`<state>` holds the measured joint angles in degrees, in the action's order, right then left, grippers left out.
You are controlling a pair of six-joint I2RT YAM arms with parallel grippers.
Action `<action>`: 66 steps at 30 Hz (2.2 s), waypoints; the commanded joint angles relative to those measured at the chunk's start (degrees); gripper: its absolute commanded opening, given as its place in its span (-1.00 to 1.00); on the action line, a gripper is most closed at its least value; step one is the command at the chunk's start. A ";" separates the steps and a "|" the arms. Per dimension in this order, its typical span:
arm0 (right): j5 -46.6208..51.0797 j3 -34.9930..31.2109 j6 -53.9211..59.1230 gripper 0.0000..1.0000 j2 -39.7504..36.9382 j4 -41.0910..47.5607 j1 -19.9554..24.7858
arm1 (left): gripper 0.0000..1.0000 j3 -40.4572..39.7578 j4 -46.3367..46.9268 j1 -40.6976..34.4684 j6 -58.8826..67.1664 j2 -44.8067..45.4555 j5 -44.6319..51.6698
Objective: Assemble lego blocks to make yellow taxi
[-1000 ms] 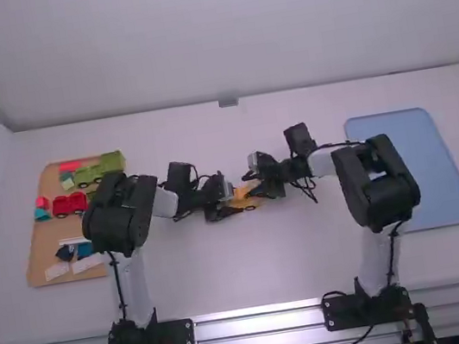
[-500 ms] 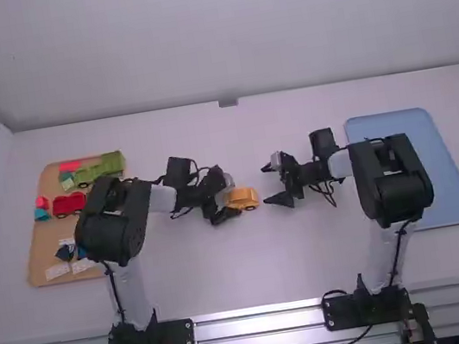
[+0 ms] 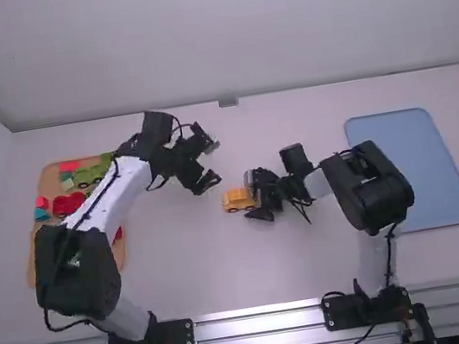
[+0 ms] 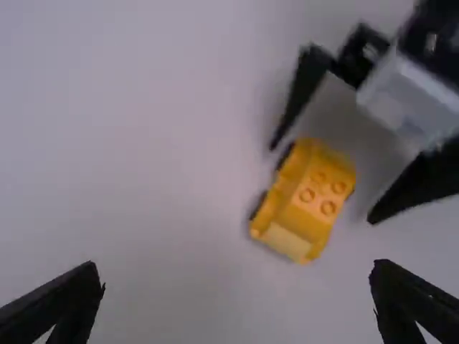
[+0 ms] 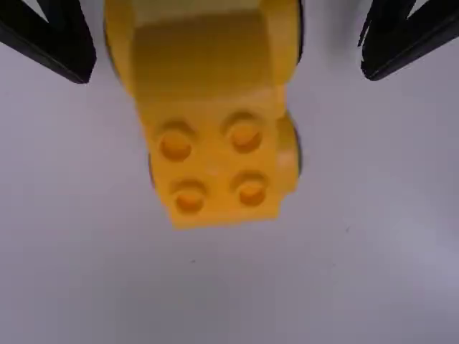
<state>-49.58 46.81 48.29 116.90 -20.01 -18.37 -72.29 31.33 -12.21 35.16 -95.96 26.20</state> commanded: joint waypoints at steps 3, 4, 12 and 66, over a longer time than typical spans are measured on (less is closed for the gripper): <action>4.42 7.76 -2.03 0.97 4.90 1.75 -2.60 | 0.98 1.18 -2.36 0.13 -17.35 5.01 -9.55; 4.46 9.01 -1.99 0.97 5.99 2.64 -2.95 | 0.98 2.03 -3.39 -0.04 -18.78 6.01 -11.15; 1.14 15.78 3.74 0.65 8.90 13.70 -4.44 | 0.98 12.57 -15.13 0.09 -29.68 15.76 -22.73; 30.93 -2.49 -34.95 0.97 -16.83 10.08 53.86 | 0.98 24.04 -27.32 0.57 -35.78 24.13 -34.64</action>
<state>-21.19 42.44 14.63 101.54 -11.09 35.79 -49.21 4.16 -11.84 0.03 -72.79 -8.62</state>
